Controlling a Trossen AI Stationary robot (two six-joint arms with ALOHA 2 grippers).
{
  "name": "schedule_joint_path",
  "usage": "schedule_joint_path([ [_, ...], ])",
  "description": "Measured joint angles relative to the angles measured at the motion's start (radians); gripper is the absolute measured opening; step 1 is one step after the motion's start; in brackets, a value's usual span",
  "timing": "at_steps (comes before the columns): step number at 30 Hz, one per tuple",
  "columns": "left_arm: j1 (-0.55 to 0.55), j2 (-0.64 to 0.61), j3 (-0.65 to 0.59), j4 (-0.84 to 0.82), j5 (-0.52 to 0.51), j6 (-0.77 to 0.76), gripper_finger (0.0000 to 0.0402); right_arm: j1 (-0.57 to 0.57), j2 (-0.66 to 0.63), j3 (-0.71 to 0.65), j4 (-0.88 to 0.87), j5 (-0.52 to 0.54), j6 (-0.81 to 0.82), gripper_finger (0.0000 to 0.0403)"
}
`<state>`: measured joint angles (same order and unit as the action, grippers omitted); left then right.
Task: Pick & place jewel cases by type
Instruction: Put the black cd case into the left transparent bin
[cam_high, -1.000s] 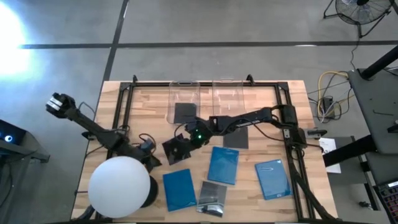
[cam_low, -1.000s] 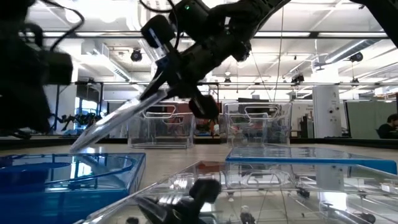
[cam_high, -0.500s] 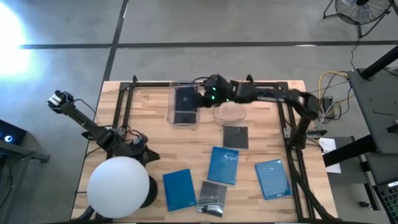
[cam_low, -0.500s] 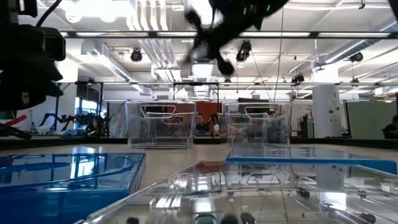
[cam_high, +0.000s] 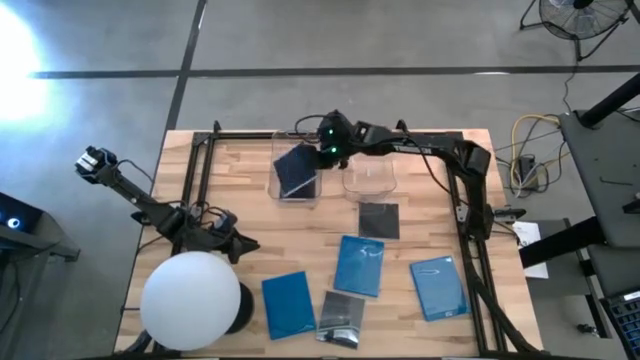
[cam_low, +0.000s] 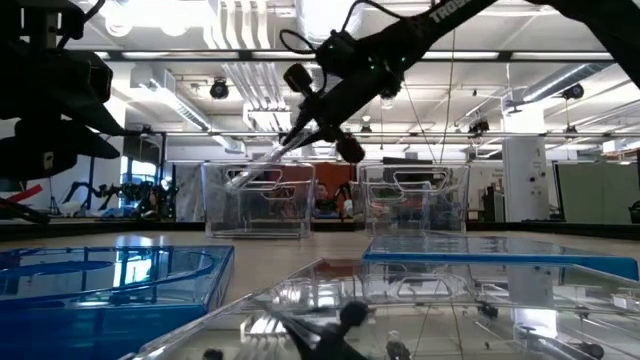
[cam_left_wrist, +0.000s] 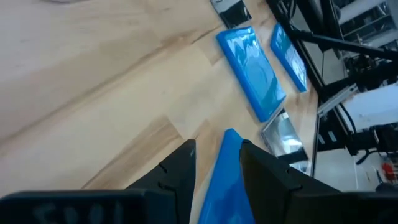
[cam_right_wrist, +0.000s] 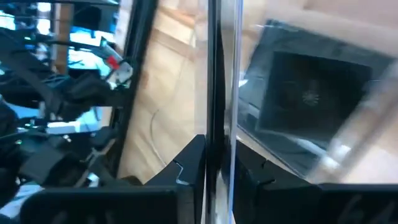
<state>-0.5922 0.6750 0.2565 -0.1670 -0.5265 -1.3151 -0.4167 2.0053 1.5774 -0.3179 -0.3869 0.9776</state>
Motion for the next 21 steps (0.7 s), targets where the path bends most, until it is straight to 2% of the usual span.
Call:
schedule_joint_path([
  [3, 0.001, 0.000, 0.000, 0.000, -0.016, -0.002, 0.0106, -0.012, 0.004, 0.006, -0.049, 0.003, -0.003, 0.0041],
  [7, 0.002, 0.000, 0.000, 0.000, -0.048, -0.002, 0.0106, 0.001, 0.006, 0.007, -0.031, 0.029, 0.087, 0.0043],
  [11, 0.002, 0.000, 0.000, 0.000, -0.073, -0.002, 0.0106, 0.018, 0.031, 0.012, -0.018, 0.022, 0.035, 0.0052],
  [16, 0.002, 0.000, 0.000, 0.000, -0.078, -0.009, 0.0106, 0.015, 0.015, 0.030, -0.016, 0.188, 0.123, 0.0046],
  [21, 0.002, 0.000, 0.000, 0.000, -0.078, -0.021, 0.0106, 0.060, 0.034, 0.030, 0.066, 0.252, 0.254, 0.0042],
])
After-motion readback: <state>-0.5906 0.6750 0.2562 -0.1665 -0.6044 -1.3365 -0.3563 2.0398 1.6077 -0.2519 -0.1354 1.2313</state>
